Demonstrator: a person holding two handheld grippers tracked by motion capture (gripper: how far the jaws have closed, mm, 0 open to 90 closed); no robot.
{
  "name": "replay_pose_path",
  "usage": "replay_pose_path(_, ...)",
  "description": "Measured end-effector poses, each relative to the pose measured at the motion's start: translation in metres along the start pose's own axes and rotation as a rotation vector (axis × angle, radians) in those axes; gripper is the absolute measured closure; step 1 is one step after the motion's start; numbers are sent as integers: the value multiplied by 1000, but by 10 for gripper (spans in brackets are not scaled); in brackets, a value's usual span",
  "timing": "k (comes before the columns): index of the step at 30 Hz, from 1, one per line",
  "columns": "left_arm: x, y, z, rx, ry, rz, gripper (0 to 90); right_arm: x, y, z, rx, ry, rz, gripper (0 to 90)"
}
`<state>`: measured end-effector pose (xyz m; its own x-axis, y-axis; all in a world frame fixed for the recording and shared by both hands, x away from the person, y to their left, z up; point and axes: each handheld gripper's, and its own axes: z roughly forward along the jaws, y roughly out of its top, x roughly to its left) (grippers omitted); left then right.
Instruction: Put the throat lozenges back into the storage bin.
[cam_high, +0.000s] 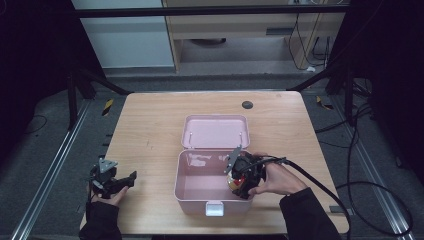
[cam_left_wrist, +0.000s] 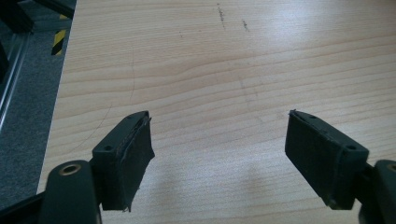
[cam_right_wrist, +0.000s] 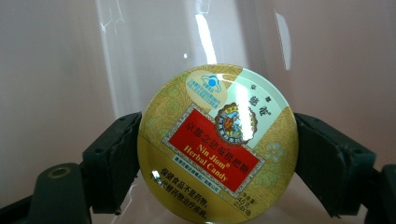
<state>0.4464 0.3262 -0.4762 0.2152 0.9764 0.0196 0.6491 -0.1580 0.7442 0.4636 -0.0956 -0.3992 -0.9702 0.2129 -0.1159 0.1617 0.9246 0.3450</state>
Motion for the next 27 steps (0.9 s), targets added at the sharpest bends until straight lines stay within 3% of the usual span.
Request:
replay_pose_path(8, 0, 0, 0, 0, 0, 0, 222, 1, 0, -4, -13, -10, 4, 178)
replay_pose_path(14, 0, 0, 0, -2, 0, 0, 222, 2, -2, -14, -69, -18, 22, 198)
replay_pose_path(17, 0, 0, 0, -3, -1, -1, 222, 2, -3, -22, -117, -29, 37, 202)
replay_pose_path(23, -1, 0, 0, -3, 0, 0, 223, -3, -10, -45, -242, -110, 98, 190)
replay_pose_path(27, 0, 0, 0, -2, -1, -1, 223, -5, -14, -56, -289, -144, 126, 188)
